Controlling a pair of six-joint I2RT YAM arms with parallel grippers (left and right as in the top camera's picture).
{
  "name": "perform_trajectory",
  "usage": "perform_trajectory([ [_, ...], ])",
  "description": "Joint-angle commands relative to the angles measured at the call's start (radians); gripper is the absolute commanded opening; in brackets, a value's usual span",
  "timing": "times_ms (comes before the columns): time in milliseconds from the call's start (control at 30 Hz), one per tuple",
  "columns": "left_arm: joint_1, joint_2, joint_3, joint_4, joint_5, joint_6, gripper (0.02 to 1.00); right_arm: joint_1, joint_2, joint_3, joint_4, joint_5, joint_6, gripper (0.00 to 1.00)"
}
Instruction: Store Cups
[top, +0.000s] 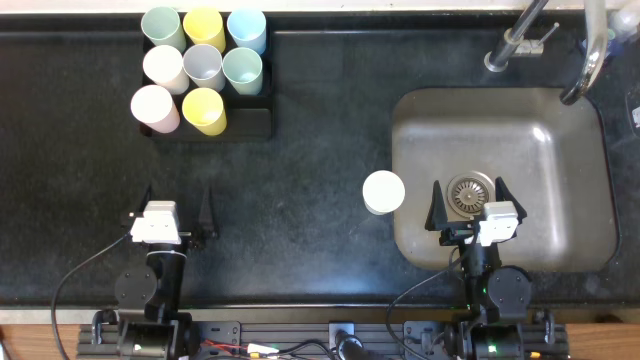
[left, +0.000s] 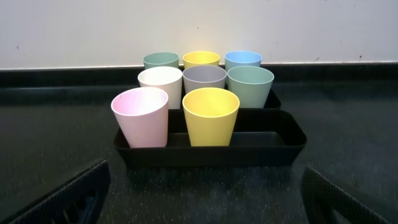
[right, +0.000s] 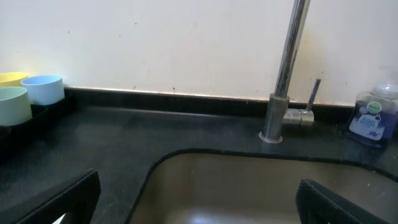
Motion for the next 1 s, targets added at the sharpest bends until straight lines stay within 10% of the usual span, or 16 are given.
perform_trajectory([
  [33,-0.004,-0.010,-0.001,-0.002,-0.015,0.019,0.998,-0.001,-0.007,-0.013,0.006,-0.010,0.000,0.996],
  [300,-0.004,-0.010,-0.001,-0.002,-0.016,0.019,0.998,-0.001,0.011,0.100,-0.036,-0.016,0.001,0.998],
  [733,-0.004,-0.010,-0.001,-0.002,-0.015,0.019,0.998,0.062,0.965,1.040,-1.035,-0.007,-0.001,0.998],
  [1000,-0.004,-0.010,-0.001,-0.002,-0.016,0.019,0.998,0.164,1.409,1.257,-1.251,-0.003,-0.106,0.998],
])
